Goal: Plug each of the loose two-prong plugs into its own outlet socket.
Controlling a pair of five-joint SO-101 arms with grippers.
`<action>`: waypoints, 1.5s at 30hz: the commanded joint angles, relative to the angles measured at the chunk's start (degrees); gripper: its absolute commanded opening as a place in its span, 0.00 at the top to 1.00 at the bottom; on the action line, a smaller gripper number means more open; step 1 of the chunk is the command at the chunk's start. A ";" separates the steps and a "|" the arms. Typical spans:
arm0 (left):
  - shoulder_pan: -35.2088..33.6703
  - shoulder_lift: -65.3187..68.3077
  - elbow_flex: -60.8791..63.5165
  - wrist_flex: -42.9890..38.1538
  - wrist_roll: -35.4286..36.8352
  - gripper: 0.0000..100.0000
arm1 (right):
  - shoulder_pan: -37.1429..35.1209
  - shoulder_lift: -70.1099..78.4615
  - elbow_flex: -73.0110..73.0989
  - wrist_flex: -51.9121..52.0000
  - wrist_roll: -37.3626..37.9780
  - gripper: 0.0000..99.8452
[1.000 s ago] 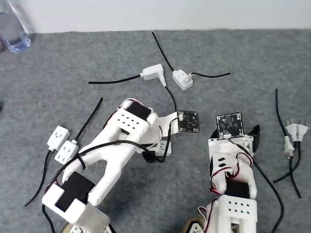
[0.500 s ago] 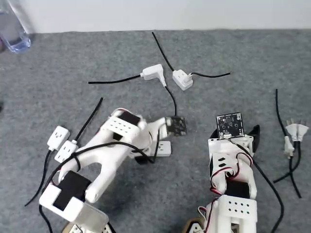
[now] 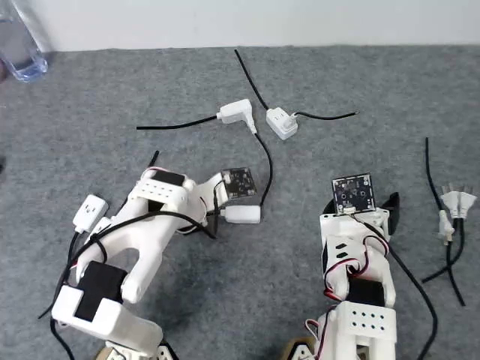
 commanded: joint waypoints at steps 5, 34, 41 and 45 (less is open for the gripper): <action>0.97 -2.46 -0.84 -0.18 -2.37 0.98 | -0.31 -0.31 -0.88 -1.19 -0.35 0.63; 2.20 -2.46 -9.89 4.75 -2.29 0.98 | -0.57 -0.31 -0.79 -0.75 -0.35 0.63; 1.14 -2.55 -10.42 5.01 3.96 0.80 | -0.57 -0.31 -0.70 -0.75 -0.35 0.63; -1.41 -2.55 -12.97 4.84 4.84 0.70 | -0.57 -0.22 -0.79 -0.66 -0.35 0.63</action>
